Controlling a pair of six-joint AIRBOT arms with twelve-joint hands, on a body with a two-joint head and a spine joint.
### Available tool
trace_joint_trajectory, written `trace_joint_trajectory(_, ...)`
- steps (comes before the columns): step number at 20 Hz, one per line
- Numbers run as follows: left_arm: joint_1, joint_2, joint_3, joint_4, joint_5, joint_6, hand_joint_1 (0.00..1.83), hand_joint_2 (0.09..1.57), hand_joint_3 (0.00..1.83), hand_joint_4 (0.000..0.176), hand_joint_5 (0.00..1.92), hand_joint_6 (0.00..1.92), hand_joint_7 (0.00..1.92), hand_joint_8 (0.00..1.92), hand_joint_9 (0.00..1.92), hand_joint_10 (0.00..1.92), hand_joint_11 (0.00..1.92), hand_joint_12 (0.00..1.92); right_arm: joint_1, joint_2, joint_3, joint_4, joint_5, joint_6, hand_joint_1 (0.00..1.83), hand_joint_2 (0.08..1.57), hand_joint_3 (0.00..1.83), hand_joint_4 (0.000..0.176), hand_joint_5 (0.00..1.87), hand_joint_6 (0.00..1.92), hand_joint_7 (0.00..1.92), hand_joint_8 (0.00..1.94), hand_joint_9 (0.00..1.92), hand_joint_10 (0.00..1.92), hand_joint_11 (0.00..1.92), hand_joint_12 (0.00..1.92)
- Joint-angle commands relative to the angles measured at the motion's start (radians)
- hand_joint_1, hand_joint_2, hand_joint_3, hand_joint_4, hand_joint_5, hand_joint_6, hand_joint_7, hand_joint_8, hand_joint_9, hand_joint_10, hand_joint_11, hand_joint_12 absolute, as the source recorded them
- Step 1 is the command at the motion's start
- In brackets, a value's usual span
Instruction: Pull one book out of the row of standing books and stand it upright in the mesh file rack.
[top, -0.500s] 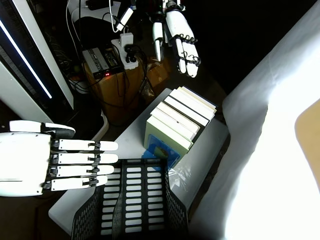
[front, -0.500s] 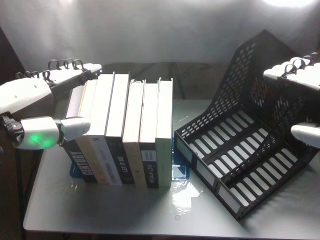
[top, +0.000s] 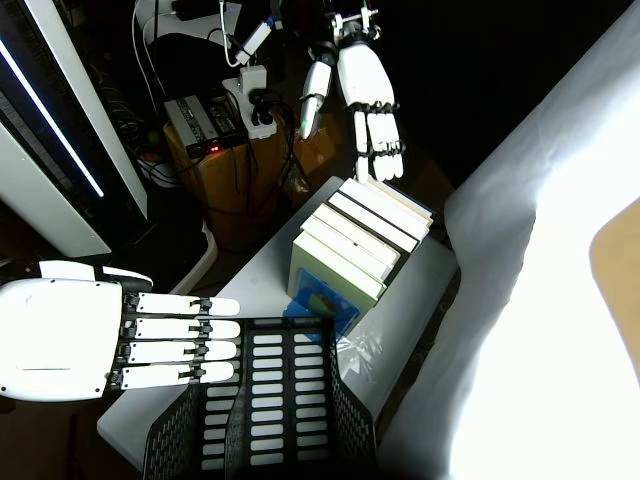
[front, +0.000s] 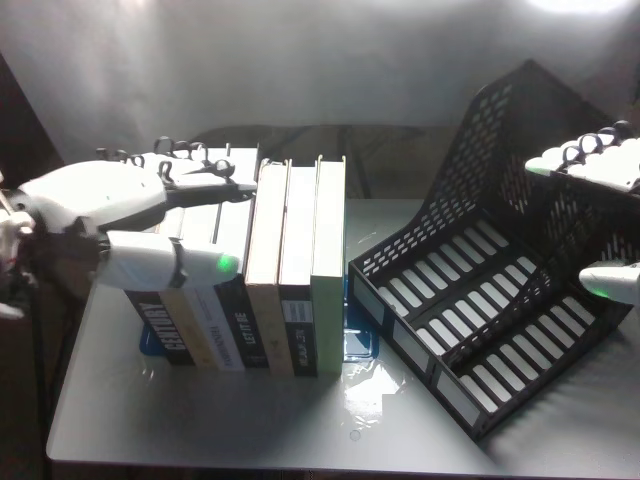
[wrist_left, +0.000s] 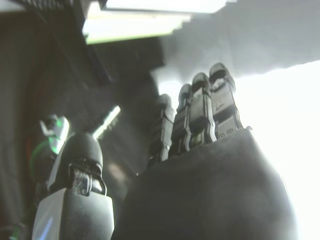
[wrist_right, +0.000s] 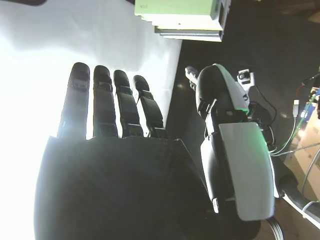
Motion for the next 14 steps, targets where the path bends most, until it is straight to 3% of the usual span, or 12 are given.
trace_joint_trajectory(1,-0.021,-0.001,0.016,0.004,-0.042,-0.003,0.00,1.20,0.00,0.071,0.26,0.04,0.00,0.00,0.00,0.00,0.00,0.00,0.002,0.004,0.007,0.022,0.107,0.001,0.45,1.33,0.00,0.000,0.00,0.00,0.00,0.00,0.00,0.00,0.00,0.00)
trace_joint_trajectory(3,-0.054,-0.021,0.033,0.054,0.014,-0.003,0.01,1.18,0.00,0.060,0.35,0.03,0.00,0.00,0.00,0.00,0.00,0.00,-0.001,-0.001,0.011,0.026,0.107,0.001,0.47,1.33,0.00,0.000,0.00,0.00,0.00,0.00,0.00,0.00,0.00,0.00)
trace_joint_trajectory(5,-0.087,-0.041,0.049,0.106,0.069,-0.003,0.00,1.18,0.00,0.063,0.34,0.01,0.00,0.00,0.00,0.00,0.00,0.00,-0.005,-0.003,0.013,0.029,0.107,0.001,0.47,1.33,0.00,0.000,0.00,0.00,0.00,0.00,0.00,0.00,0.00,0.00)
trace_joint_trajectory(7,-0.118,-0.060,0.062,0.157,0.119,-0.003,0.10,1.19,0.00,0.052,0.39,0.03,0.00,0.00,0.00,0.00,0.00,0.00,-0.009,-0.005,0.014,0.033,0.108,0.001,0.46,1.33,0.00,0.000,0.00,0.00,0.00,0.00,0.00,0.00,0.00,0.00)
trace_joint_trajectory(9,-0.133,-0.076,0.069,0.192,0.153,-0.003,0.08,1.20,0.00,0.072,0.38,0.02,0.00,0.00,0.00,0.00,0.00,0.00,-0.011,-0.009,0.017,0.036,0.108,0.001,0.43,1.33,0.00,0.000,0.00,0.00,0.00,0.00,0.00,0.00,0.00,0.00)
trace_joint_trajectory(14,-0.134,-0.104,0.088,0.223,0.203,-0.003,0.05,1.18,0.00,0.093,0.37,0.01,0.00,0.00,0.00,0.00,0.00,0.00,-0.015,-0.012,0.018,0.043,0.111,0.002,0.45,1.34,0.00,0.000,0.00,0.00,0.00,0.00,0.00,0.00,0.00,0.00)
